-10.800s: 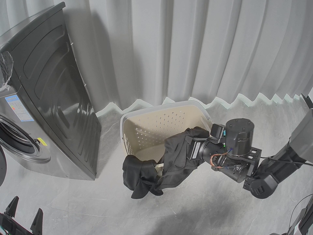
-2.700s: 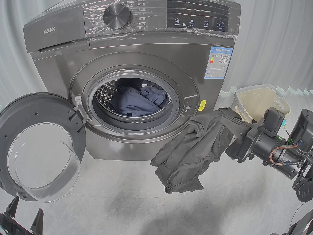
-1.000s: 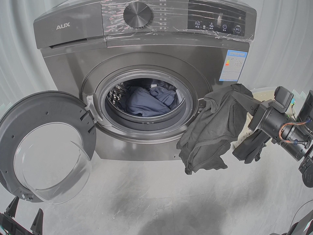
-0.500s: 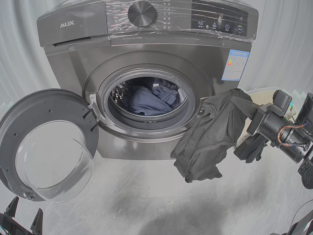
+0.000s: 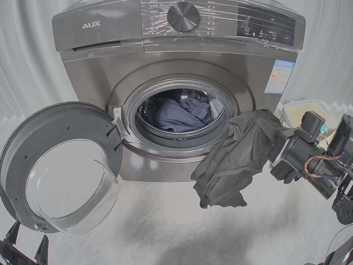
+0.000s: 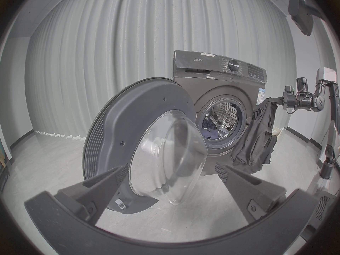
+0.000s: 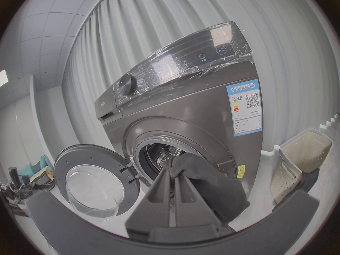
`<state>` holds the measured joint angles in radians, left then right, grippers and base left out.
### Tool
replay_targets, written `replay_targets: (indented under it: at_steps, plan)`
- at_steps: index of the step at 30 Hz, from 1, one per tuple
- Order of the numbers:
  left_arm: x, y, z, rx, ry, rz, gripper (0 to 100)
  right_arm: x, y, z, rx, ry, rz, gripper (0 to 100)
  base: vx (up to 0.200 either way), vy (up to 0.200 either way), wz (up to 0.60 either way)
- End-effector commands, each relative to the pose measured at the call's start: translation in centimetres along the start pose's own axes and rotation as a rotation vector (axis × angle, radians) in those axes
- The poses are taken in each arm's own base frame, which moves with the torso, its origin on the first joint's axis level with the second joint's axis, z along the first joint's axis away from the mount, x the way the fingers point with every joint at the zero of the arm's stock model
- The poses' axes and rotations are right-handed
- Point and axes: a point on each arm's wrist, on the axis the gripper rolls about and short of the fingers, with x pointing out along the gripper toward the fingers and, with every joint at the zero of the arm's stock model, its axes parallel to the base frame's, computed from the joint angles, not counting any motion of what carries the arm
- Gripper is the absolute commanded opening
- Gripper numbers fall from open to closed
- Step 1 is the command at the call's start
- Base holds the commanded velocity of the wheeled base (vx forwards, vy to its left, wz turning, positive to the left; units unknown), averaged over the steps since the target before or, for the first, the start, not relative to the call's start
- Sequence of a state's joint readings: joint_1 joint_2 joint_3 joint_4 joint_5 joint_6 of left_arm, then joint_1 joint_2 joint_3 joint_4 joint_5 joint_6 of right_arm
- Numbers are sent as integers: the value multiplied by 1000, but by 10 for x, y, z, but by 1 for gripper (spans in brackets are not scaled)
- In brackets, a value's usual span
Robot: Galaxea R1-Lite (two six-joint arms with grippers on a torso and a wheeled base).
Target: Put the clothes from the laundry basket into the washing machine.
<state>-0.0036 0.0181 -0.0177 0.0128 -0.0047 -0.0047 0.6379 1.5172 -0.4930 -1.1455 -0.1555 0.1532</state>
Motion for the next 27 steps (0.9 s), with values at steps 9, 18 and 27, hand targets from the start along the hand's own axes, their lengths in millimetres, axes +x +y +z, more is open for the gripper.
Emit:
replay_targets:
  at_steps: [9,18,27]
  plan:
    - [-7,-1,24,-6,-146,-30,100,16,27,-11,32,25,52,0,0,0,0]
    - [15,-10,78,-11,-1,-443,100,32,42,-18,51,27,64,0,0,0,0]
    - [69,-16,106,0,95,-650,100,44,59,-12,94,-12,120,0,0,0,0]
